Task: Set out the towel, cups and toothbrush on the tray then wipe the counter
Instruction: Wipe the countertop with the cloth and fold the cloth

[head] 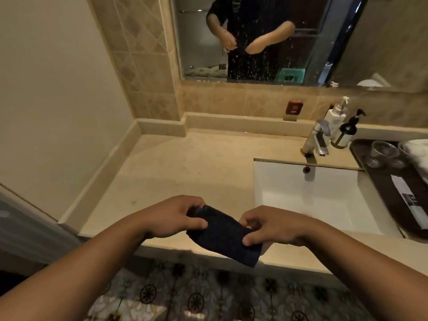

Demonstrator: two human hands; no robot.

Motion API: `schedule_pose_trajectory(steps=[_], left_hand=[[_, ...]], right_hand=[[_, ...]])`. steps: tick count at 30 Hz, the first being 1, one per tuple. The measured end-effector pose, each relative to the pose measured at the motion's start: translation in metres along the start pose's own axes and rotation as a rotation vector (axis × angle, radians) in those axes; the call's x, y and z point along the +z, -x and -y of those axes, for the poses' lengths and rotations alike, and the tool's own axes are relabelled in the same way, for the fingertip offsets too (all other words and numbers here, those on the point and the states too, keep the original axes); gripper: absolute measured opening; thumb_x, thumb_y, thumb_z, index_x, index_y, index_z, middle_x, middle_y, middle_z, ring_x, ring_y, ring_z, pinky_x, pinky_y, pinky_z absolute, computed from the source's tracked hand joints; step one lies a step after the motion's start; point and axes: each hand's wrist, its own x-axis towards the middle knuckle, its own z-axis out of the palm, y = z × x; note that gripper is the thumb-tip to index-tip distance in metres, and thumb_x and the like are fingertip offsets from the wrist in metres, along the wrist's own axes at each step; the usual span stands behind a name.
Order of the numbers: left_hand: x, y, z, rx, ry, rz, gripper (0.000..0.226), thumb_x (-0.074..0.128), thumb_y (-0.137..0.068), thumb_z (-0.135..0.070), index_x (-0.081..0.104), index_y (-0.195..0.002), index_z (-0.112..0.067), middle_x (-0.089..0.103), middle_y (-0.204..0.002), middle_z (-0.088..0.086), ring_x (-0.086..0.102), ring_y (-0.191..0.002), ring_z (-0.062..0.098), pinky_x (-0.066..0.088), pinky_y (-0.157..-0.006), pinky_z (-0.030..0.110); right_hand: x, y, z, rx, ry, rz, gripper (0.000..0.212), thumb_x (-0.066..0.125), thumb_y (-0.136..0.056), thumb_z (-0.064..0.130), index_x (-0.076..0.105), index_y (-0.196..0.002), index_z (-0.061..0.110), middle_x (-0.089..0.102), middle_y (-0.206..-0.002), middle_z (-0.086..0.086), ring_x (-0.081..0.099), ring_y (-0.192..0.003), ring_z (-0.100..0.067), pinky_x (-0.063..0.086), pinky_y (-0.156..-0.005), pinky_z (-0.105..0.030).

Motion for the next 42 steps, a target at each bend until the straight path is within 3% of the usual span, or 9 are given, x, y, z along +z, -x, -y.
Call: schedule_pose_trajectory(steps=[5, 9, 13, 17, 23, 25, 29, 38, 42], left_hand=[[0.004, -0.035, 0.035, -0.023, -0.287, -0.088, 0.011, 0.064, -0.091, -0.038, 0.053, -0.09, -0.038, 0.066, -0.094, -0.013, 0.06, -0.083, 0.007, 0.045, -0.069, 0.028], [0.009, -0.082, 0.069, 0.027, -0.604, -0.334, 0.008, 0.062, -0.092, -0.027, 0.063, -0.1, -0.026, 0.068, -0.091, -0.001, 0.061, -0.08, 0.022, 0.038, -0.065, 0.033], [0.013, -0.118, 0.093, 0.026, -0.746, -0.391, 0.007, 0.059, -0.085, -0.021, 0.066, -0.086, -0.022, 0.068, -0.082, 0.001, 0.062, -0.075, 0.024, 0.036, -0.064, 0.033], [0.037, -0.127, 0.118, 0.064, -0.744, -0.31, 0.018, 0.038, -0.081, -0.034, 0.051, -0.073, -0.026, 0.065, -0.077, 0.002, 0.062, -0.069, 0.027, 0.036, -0.061, 0.035], [0.072, -0.109, 0.167, 0.166, -0.811, -0.211, 0.023, 0.069, -0.081, -0.009, 0.073, -0.103, -0.016, 0.068, -0.127, 0.007, 0.063, -0.117, 0.028, 0.051, -0.093, 0.041], [0.072, -0.107, 0.176, 0.187, -0.779, -0.189, 0.037, 0.068, -0.086, -0.011, 0.067, -0.123, -0.015, 0.059, -0.142, 0.01, 0.055, -0.131, 0.031, 0.045, -0.105, 0.044], [0.074, -0.103, 0.188, 0.157, -0.866, -0.064, 0.063, 0.052, -0.1, -0.015, 0.028, -0.157, -0.022, 0.023, -0.166, 0.007, 0.02, -0.153, 0.03, 0.012, -0.122, 0.048], [0.071, -0.1, 0.186, 0.035, -0.916, 0.061, 0.087, 0.057, -0.089, -0.01, 0.008, -0.159, -0.028, 0.0, -0.17, 0.001, 0.0, -0.155, 0.027, 0.001, -0.121, 0.054], [0.049, -0.101, 0.158, -0.054, -0.706, 0.111, 0.062, 0.046, -0.096, -0.018, 0.031, -0.155, -0.029, 0.021, -0.167, -0.003, 0.021, -0.151, 0.023, 0.013, -0.121, 0.048]], right_hand=[[-0.018, -0.039, -0.013, -0.056, 0.345, -0.23, 0.015, 0.064, -0.09, 0.03, 0.068, -0.102, 0.022, 0.067, -0.09, 0.009, 0.065, -0.083, -0.016, 0.048, -0.066, -0.022], [-0.026, -0.09, -0.029, -0.074, 0.613, -0.477, 0.035, 0.059, -0.094, 0.033, 0.059, -0.128, 0.022, 0.069, -0.113, -0.004, 0.064, -0.099, -0.026, 0.05, -0.078, -0.034], [-0.028, -0.135, -0.054, -0.09, 0.884, -0.603, 0.018, 0.051, -0.095, 0.02, 0.063, -0.108, 0.02, 0.069, -0.098, -0.001, 0.063, -0.086, -0.02, 0.048, -0.069, -0.033], [-0.002, -0.157, -0.092, -0.156, 0.821, -0.534, 0.022, 0.044, -0.093, 0.019, 0.063, -0.104, 0.018, 0.065, -0.102, -0.001, 0.062, -0.094, -0.018, 0.043, -0.078, -0.026], [0.05, -0.158, -0.129, -0.183, 0.841, -0.482, 0.031, 0.049, -0.092, 0.042, 0.061, -0.115, 0.026, 0.058, -0.126, 0.004, 0.054, -0.11, -0.017, 0.04, -0.101, -0.037], [0.054, -0.153, -0.133, -0.189, 0.869, -0.492, 0.047, 0.043, -0.093, 0.047, 0.055, -0.131, 0.021, 0.055, -0.139, -0.002, 0.049, -0.126, -0.023, 0.034, -0.109, -0.046], [0.061, -0.149, -0.131, -0.142, 0.941, -0.482, 0.058, 0.031, -0.098, 0.051, 0.052, -0.139, 0.016, 0.05, -0.146, -0.008, 0.043, -0.136, -0.028, 0.026, -0.115, -0.054], [0.063, -0.14, -0.119, -0.009, 0.918, -0.396, 0.066, 0.019, -0.097, 0.054, 0.037, -0.149, 0.018, 0.03, -0.158, -0.006, 0.026, -0.146, -0.025, 0.01, -0.117, -0.053], [0.045, -0.143, -0.094, 0.049, 0.826, -0.359, 0.049, 0.028, -0.097, 0.048, 0.055, -0.131, 0.025, 0.056, -0.138, 0.0, 0.048, -0.127, -0.02, 0.02, -0.114, -0.049]])
